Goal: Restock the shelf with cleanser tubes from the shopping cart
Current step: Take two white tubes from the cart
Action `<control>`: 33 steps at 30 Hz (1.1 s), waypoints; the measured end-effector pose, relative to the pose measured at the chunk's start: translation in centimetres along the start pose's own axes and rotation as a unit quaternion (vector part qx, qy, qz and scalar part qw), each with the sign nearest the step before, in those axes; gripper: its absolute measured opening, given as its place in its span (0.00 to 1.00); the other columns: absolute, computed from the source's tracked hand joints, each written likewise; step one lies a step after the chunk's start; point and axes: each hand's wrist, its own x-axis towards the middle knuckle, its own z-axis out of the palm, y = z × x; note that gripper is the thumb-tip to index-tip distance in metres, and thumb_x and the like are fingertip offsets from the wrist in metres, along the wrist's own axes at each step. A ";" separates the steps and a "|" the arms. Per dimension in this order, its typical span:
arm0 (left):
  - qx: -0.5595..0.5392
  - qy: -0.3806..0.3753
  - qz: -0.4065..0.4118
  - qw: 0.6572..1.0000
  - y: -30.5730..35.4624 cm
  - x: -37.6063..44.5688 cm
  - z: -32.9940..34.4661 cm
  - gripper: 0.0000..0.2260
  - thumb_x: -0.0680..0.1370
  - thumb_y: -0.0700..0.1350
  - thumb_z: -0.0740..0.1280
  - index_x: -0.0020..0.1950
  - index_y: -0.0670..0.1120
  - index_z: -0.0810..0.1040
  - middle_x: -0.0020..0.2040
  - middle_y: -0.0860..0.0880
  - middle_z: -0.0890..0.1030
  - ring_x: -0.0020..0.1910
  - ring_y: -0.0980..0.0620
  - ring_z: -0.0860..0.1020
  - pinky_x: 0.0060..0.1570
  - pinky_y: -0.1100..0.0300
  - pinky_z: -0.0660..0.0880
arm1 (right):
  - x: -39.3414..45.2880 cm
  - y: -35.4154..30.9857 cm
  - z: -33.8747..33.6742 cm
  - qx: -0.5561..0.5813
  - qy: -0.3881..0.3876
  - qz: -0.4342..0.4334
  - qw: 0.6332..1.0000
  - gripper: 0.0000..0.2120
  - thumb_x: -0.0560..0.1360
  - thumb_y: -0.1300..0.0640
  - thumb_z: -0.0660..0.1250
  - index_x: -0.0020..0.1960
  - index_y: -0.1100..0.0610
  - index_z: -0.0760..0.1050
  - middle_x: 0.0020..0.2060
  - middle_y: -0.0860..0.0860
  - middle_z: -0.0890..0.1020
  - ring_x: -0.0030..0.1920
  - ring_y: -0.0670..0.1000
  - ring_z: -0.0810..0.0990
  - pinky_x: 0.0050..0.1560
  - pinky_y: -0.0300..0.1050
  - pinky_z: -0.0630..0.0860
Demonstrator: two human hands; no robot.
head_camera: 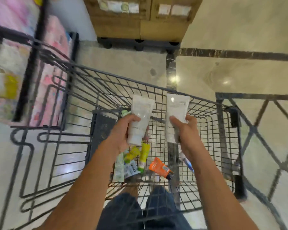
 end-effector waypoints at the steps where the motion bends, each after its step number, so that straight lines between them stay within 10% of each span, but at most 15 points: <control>1: -0.008 0.002 0.028 1.000 0.9 -1.4 0.4 0.14 0.77 0.39 0.63 0.62 0.37 0.75 0.46 0.37 0.79 0.44 0.41 0.77 0.34 0.50 0.81 | -1.2 -1.2 0.3 0.009 -0.009 -0.011 1.000 0.20 0.75 0.55 0.72 0.59 0.51 0.64 0.59 0.56 0.80 0.55 0.57 0.83 0.54 0.60 0.81; 8: 0.045 0.000 0.225 0.973 4.8 -11.4 3.3 0.13 0.79 0.38 0.66 0.64 0.40 0.76 0.52 0.38 0.84 0.50 0.39 0.82 0.54 0.39 0.79 | -9.0 -8.8 1.1 0.068 -0.053 -0.087 0.992 0.21 0.77 0.58 0.70 0.67 0.53 0.66 0.58 0.56 0.81 0.39 0.47 0.82 0.27 0.39 0.75; 14: 0.048 0.083 0.340 0.935 4.5 -18.0 3.8 0.14 0.79 0.41 0.69 0.63 0.52 0.77 0.55 0.48 0.85 0.53 0.45 0.84 0.56 0.41 0.79 | -13.2 -13.1 1.4 0.041 -0.119 -0.118 0.985 0.24 0.76 0.57 0.70 0.70 0.52 0.67 0.54 0.54 0.83 0.52 0.56 0.84 0.48 0.56 0.83; 33: -0.161 0.402 0.507 0.745 -9.7 -40.0 -5.4 0.17 0.76 0.47 0.73 0.65 0.50 0.79 0.55 0.45 0.85 0.53 0.40 0.84 0.54 0.43 0.80 | -32.4 -8.9 11.6 -0.064 -0.439 -0.168 0.880 0.22 0.73 0.59 0.75 0.65 0.52 0.74 0.48 0.52 0.86 0.46 0.53 0.86 0.42 0.52 0.83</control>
